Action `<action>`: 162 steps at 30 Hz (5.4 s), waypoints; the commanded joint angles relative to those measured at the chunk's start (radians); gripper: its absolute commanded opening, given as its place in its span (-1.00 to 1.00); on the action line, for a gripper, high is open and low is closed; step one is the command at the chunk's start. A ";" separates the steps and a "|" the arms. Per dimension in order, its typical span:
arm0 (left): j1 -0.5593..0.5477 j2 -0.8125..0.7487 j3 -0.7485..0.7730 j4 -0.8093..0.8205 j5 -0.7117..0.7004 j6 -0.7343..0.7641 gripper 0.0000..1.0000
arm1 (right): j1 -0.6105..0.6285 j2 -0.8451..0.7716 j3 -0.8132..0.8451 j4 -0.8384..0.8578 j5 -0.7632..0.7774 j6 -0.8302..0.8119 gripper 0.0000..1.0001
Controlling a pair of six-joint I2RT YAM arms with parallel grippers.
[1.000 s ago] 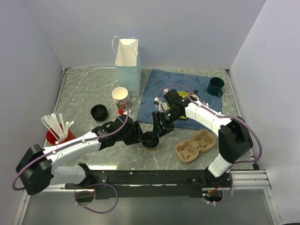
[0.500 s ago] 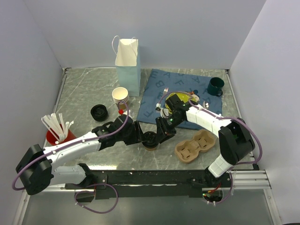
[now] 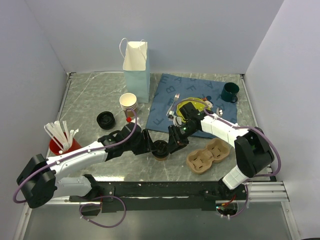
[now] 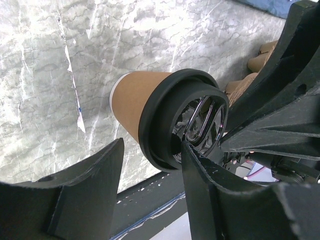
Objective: Pack the takeout coffee
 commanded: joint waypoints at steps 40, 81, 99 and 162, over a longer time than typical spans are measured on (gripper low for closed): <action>0.000 0.120 0.078 -0.124 -0.045 0.043 0.10 | -0.087 -0.078 0.017 -0.005 0.124 0.052 -0.31; 0.006 -0.209 0.259 -0.430 -0.422 0.124 0.94 | 0.132 -0.021 0.373 -0.129 0.578 -0.194 0.04; 0.006 -0.346 0.192 -0.453 -0.514 0.126 0.93 | 0.183 0.058 0.308 -0.079 0.488 -0.224 -0.13; 0.245 0.017 0.902 -0.468 -0.769 -0.123 0.89 | 0.055 -0.354 0.363 -0.465 0.893 0.037 0.49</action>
